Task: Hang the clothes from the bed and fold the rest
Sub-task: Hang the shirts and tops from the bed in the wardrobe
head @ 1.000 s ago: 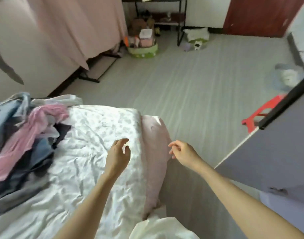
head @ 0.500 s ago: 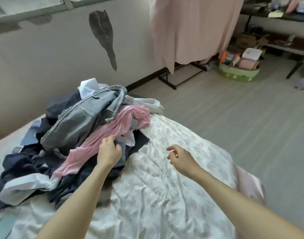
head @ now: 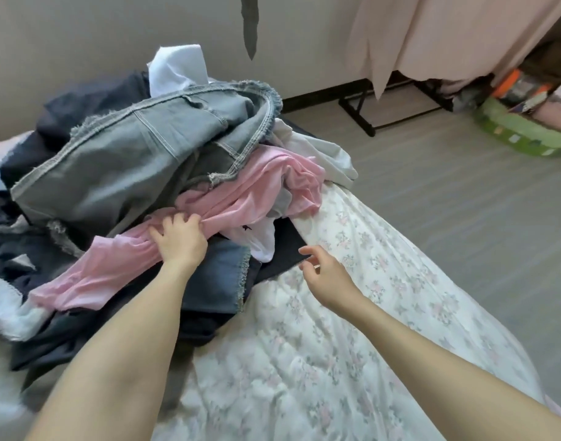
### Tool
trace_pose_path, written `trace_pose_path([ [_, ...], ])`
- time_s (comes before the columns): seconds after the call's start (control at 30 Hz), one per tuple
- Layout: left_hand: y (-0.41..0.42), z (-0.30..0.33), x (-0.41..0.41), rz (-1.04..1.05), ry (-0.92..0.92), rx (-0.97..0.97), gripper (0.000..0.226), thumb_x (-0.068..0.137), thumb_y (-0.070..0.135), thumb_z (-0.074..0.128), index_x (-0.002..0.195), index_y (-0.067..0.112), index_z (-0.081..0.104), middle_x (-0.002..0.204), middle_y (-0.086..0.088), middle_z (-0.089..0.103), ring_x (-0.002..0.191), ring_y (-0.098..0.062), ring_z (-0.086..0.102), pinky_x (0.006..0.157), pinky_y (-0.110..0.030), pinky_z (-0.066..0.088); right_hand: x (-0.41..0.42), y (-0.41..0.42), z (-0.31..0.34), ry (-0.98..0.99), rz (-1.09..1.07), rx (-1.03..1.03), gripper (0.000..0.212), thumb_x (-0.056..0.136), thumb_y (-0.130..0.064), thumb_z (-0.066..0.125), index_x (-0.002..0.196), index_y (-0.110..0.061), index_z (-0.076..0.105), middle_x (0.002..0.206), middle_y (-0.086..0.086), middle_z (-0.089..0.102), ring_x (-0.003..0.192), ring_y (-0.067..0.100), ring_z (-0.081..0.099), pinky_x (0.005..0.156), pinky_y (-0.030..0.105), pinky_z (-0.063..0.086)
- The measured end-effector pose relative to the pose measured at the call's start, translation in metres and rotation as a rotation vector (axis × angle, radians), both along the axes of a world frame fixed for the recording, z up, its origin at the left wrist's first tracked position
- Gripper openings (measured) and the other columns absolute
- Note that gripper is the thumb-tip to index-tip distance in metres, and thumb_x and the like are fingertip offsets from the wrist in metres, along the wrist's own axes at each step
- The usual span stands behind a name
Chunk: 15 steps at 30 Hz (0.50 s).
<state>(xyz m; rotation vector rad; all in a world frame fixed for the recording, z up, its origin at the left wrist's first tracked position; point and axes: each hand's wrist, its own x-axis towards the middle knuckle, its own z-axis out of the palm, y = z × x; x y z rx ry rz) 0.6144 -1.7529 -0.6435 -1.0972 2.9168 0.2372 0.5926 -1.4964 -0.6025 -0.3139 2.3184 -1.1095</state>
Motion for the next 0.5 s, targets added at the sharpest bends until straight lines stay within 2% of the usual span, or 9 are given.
trace_pose_path([
  [0.07,0.012,0.007,0.005,0.011,0.289,0.263,0.019,0.098,0.014,0.034,0.098,0.008,0.052,0.097,-0.018,0.061,0.097,-0.037,0.053,0.09,-0.046,0.034,-0.001,-0.002,0.001,-0.056,-0.08,-0.049,0.03,0.096,-0.022,0.036,0.125,-0.022,0.047,0.113,0.001,0.057,0.093,0.014,0.057,0.063,0.023,0.043],
  [0.13,0.037,0.025,0.018,0.002,0.531,0.569,0.021,0.099,0.011,0.036,0.08,0.011,0.047,0.075,-0.004,0.056,0.077,-0.026,0.054,0.07,-0.031,0.035,-0.001,-0.008,0.008,-0.167,-0.174,-0.129,0.027,0.097,-0.025,0.04,0.121,-0.018,0.05,0.115,0.003,0.058,0.099,0.017,0.057,0.079,0.029,0.048],
  [0.17,0.056,0.035,0.03,-0.059,0.598,0.651,0.024,0.098,0.007,0.039,0.075,0.015,0.046,0.069,0.004,0.052,0.07,-0.016,0.051,0.065,-0.026,0.033,-0.001,-0.012,0.013,-0.274,-0.226,-0.195,0.027,0.097,-0.03,0.042,0.119,-0.016,0.05,0.114,0.004,0.058,0.1,0.02,0.058,0.084,0.033,0.049],
  [0.23,0.1,0.054,0.064,-0.208,0.615,0.771,0.026,0.093,0.005,0.044,0.075,0.021,0.05,0.065,0.016,0.051,0.064,-0.004,0.048,0.061,-0.015,0.035,0.005,-0.019,0.028,-0.571,-0.326,-0.38,0.033,0.094,-0.042,0.048,0.112,-0.014,0.051,0.105,0.008,0.058,0.092,0.025,0.06,0.081,0.039,0.052],
  [0.3,0.144,0.066,0.101,-0.307,0.591,0.929,0.021,0.087,0.013,0.045,0.077,0.028,0.053,0.067,0.016,0.056,0.066,0.007,0.051,0.064,-0.011,0.038,0.014,-0.022,0.04,-0.756,-0.405,-0.488,0.034,0.089,-0.039,0.058,0.103,-0.008,0.057,0.084,0.013,0.061,0.073,0.026,0.06,0.068,0.035,0.052],
  [0.33,0.164,0.071,0.12,-0.322,0.545,0.978,0.018,0.086,0.017,0.045,0.078,0.029,0.055,0.07,0.014,0.058,0.068,0.006,0.052,0.066,-0.013,0.04,0.023,-0.019,0.043,-0.768,-0.43,-0.472,0.027,0.088,-0.028,0.061,0.101,-0.004,0.059,0.077,0.013,0.063,0.068,0.025,0.061,0.064,0.032,0.052],
  [0.4,0.191,0.079,0.148,-0.295,0.504,1.001,0.013,0.086,0.023,0.046,0.078,0.029,0.055,0.072,0.007,0.059,0.068,0.0,0.052,0.065,-0.018,0.04,0.041,-0.004,0.046,-0.743,-0.511,-0.39,0.014,0.087,-0.002,0.055,0.098,0.005,0.06,0.072,0.014,0.063,0.063,0.024,0.062,0.06,0.03,0.052],
  [0.47,0.207,0.087,0.175,-0.208,0.503,0.963,0.01,0.087,0.031,0.051,0.082,0.026,0.057,0.072,0.008,0.058,0.067,0.002,0.051,0.063,-0.014,0.037,0.065,0.029,0.05,-0.75,-0.595,-0.358,0.02,0.085,0.007,0.046,0.099,0.006,0.06,0.079,0.019,0.058,0.065,0.026,0.058,0.063,0.035,0.05],
  [0.5,0.208,0.088,0.183,-0.199,0.465,0.912,0.014,0.087,0.036,0.057,0.089,0.022,0.059,0.077,0.011,0.059,0.071,0.004,0.052,0.065,-0.013,0.036,0.075,0.046,0.051,-0.734,-0.632,-0.337,0.019,0.084,0.006,0.045,0.096,0.005,0.06,0.079,0.019,0.056,0.062,0.025,0.056,0.06,0.034,0.048],
])
